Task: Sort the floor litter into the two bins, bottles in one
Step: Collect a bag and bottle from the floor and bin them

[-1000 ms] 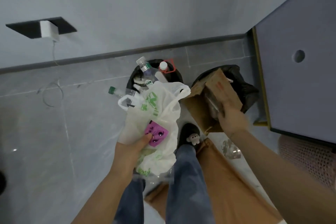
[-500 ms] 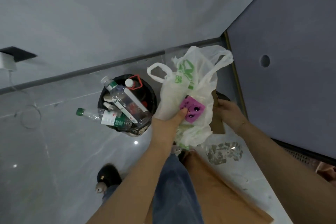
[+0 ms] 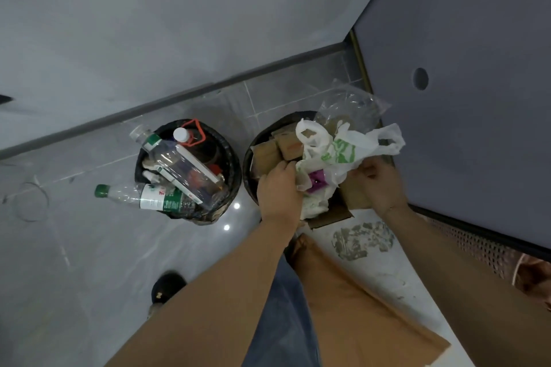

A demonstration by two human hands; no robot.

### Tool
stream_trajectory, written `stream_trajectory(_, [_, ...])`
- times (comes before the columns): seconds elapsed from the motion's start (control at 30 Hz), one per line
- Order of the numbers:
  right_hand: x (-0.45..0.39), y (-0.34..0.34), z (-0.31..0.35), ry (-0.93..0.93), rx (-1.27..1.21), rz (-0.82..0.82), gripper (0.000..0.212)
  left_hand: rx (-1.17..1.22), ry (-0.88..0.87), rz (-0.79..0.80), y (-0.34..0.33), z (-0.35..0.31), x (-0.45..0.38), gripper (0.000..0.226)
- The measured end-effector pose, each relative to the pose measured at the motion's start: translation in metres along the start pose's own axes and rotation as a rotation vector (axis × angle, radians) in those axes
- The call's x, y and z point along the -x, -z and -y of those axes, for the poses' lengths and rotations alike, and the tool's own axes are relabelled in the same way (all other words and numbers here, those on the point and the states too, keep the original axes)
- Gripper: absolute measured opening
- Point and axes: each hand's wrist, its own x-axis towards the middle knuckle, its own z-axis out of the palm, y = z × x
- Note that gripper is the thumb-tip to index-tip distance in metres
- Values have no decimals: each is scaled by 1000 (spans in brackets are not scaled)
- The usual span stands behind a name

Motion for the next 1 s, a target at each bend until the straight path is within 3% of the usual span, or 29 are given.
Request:
stream_trajectory(0.07, [5,-4,-4,-19,-38,-136,13,-162,-85,-20,-2,-2,-5,30])
stream_trajectory(0.13, [15,-5,-4,-22,-183,-328,27,-233,-105,15,-2,-4,-8,30])
stream_trajectory(0.23, [33,-7,-1,288,-192,-492,49,-241,-96,29,-2,-3,-10,29])
stream_trajectory(0.33, [39,-18,-4,740,192,-331,63,-296,-113,23,-7,0,-11,30])
stream_trajectory(0.4, [33,-26,-11,853,378,-189,69,-301,-139,-4,-11,5,-11,34])
stream_trajectory(0.53, [17,-33,-13,855,505,-129,61,-169,-206,12,-13,28,-1,64])
stream_trajectory(0.63, [11,-37,-6,868,541,-110,54,31,-272,17,-9,45,8,66])
stream_trajectory(0.73, [7,-48,-8,878,601,-123,55,73,-291,-81,3,58,13,69])
stream_trajectory(0.83, [4,-52,-12,873,617,-140,62,116,-309,-147,24,59,2,58])
stream_trajectory(1.0, [6,-49,-17,813,460,-98,61,-53,-365,134,37,49,-43,71])
